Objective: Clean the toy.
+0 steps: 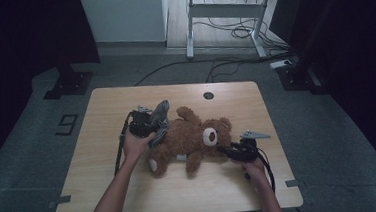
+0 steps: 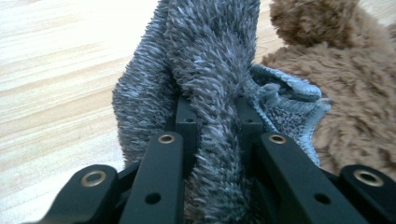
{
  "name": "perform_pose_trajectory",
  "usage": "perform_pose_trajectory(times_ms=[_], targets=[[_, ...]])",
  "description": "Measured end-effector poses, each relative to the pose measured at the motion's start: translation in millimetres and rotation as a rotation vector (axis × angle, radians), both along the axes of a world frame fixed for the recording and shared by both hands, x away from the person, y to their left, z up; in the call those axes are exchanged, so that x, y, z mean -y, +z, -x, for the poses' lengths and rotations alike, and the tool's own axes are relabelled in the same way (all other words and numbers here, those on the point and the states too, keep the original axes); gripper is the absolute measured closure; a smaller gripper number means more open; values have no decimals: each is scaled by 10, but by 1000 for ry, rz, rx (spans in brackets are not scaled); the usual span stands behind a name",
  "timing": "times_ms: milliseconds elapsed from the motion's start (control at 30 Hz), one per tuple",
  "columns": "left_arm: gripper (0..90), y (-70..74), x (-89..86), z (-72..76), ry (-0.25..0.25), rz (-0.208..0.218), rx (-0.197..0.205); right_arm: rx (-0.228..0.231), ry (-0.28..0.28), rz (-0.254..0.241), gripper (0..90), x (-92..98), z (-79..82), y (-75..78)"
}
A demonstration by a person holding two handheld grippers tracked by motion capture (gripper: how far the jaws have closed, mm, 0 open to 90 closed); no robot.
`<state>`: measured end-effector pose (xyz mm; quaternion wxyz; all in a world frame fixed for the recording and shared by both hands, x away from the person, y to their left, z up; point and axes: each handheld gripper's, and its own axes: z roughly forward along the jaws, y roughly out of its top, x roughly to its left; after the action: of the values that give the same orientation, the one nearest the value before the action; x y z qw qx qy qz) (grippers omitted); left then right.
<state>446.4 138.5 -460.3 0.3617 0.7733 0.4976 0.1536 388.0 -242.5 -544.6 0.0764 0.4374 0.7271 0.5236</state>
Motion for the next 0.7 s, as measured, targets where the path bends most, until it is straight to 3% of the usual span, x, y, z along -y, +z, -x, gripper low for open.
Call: perform_pose_trajectory(times_ms=[100,200,267,367,467,567,700], targets=[[767,158,12,77,-19,15,20,-8,-3,-10,541,7,-5,-10],[768,366,93,179,-56,36,69,-5,-4,-11,541,7,-9,-12],[767,511,230,246,-101,48,97,-6,-5,-11,541,6,-7,-11],[766,611,505,276,-162,46,113,-4,-9,-10,541,2,-4,-9],[765,590,809,220,-208,12,105,-6,-8,-12,541,4,-4,-10],[764,455,993,97,-205,-49,76,-3,-6,-17,540,7,-8,-16],[760,255,880,-60,-151,-9,22,-4,-1,-15,539,18,-7,-20]])
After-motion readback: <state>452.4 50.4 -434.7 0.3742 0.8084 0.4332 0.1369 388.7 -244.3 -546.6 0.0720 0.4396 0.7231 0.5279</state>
